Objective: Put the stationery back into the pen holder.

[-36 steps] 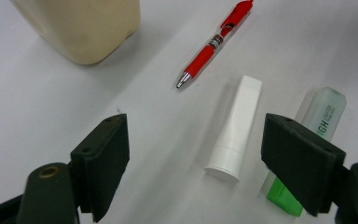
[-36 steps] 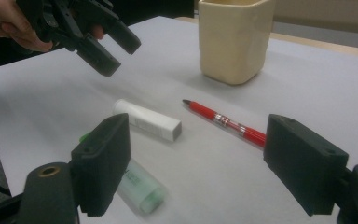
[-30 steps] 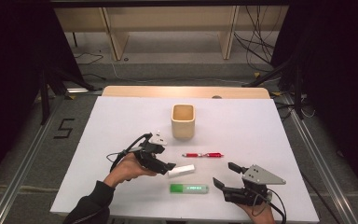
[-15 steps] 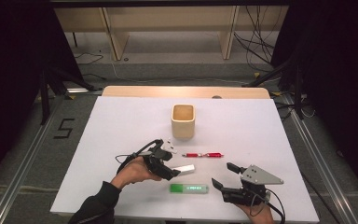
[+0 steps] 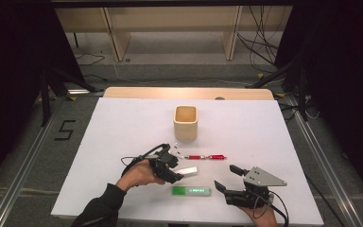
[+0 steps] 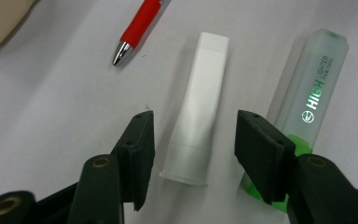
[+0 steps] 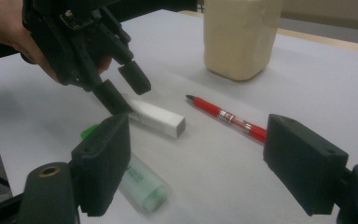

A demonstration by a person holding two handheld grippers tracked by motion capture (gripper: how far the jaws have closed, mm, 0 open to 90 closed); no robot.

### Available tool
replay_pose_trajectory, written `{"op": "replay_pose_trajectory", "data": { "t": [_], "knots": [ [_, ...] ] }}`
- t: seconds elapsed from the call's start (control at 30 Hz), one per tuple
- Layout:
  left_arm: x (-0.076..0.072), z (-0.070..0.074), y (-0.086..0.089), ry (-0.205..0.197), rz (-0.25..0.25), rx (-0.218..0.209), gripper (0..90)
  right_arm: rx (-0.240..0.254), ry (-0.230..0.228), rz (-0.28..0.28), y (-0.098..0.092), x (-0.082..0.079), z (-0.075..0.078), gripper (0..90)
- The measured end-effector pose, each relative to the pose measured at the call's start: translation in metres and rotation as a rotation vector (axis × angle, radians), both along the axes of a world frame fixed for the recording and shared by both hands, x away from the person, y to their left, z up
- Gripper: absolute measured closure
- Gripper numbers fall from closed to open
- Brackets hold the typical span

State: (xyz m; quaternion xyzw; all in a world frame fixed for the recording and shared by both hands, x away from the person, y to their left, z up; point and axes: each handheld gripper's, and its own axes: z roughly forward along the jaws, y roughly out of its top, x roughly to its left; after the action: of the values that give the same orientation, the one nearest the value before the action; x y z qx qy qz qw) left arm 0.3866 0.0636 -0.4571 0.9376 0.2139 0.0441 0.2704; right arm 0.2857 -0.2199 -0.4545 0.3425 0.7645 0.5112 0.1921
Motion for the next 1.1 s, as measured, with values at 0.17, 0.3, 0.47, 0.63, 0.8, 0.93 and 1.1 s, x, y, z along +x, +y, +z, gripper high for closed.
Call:
{"op": "replay_pose_trajectory", "data": {
  "t": [0.17, 0.3, 0.47, 0.63, 0.8, 0.93, 1.1],
  "knots": [
    [0.0, -0.004, -0.003, -0.002, -0.014, 0.021, 50.6, -0.001, 0.003, -0.001, 0.0, 0.0, 0.0, 24.0],
    [-0.001, -0.006, -0.005, -0.004, -0.022, 0.041, 54.9, -0.002, 0.002, 0.0, 0.0, 0.0, 0.0, 24.0],
    [0.0, -0.007, -0.008, -0.008, -0.027, 0.06, 58.4, -0.004, 0.002, 0.0, 0.0, 0.0, 0.0, 24.0],
    [0.0, -0.008, -0.012, -0.01, -0.046, 0.089, 59.7, -0.004, 0.002, 0.0, 0.001, 0.0, 0.0, 24.1],
    [0.002, -0.011, -0.014, -0.004, -0.055, 0.106, 61.9, -0.003, 0.002, -0.001, 0.0, 0.0, -0.001, 24.1],
    [0.003, -0.011, -0.014, 0.009, -0.047, 0.101, 64.6, -0.006, 0.003, 0.001, 0.001, 0.0, -0.001, 24.2],
    [0.004, -0.011, -0.013, 0.016, -0.048, 0.096, 66.4, -0.008, 0.002, 0.001, 0.001, 0.0, -0.001, 24.2]
  ]
}}
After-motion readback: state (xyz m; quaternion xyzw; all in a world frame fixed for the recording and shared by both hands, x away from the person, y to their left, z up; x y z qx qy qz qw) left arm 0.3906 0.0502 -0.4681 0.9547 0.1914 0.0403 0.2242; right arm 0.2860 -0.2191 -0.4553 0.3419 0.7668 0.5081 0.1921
